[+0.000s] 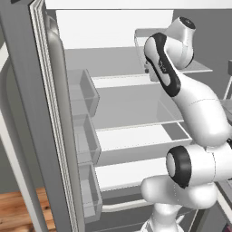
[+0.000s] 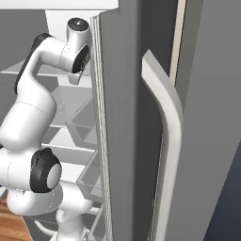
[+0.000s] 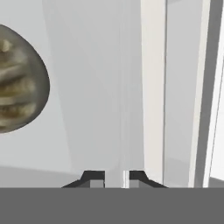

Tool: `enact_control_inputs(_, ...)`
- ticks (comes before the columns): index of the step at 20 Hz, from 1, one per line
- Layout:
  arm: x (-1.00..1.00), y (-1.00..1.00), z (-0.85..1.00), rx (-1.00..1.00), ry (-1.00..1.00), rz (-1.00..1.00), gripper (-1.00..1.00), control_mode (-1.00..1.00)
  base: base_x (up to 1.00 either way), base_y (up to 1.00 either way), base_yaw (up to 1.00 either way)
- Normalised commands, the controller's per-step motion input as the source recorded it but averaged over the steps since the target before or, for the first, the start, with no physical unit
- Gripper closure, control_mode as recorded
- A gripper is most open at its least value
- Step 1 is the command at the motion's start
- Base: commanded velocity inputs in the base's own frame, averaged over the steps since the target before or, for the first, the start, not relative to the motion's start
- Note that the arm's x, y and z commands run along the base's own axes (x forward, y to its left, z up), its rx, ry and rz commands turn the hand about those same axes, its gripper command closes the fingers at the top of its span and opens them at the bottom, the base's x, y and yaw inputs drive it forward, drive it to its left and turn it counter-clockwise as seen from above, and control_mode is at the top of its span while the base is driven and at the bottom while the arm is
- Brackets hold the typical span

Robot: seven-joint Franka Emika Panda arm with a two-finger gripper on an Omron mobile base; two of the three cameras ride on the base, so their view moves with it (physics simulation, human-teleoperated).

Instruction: Place two dumplings into each of the tupperware containers and then place the containers in the fridge.

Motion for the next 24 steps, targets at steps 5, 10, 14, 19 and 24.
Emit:
enact_control_inputs(5,0.51,0.0,0.0,0.0,0.0,0.0,1.0,-1.0,0.0,0.0,0.0)
enact_control_inputs(10,0.25,0.0,0.0,0.0,0.0,0.0,1.0,-1.0,0.0,0.0,0.0)
enact_control_inputs(14,0.0,0.0,0.0,0.0,0.0,0.0,1.0,-1.0,0.0,0.0,0.0)
enact_control_inputs(19,0.0,0.0,0.0,0.0,0.0,0.0,1.0,-1.0,0.0,0.0,0.0)
enact_control_inputs(24,0.0,0.0,0.0,0.0,0.0,0.0,-1.0,-1.0,0.0,0.0,0.0)
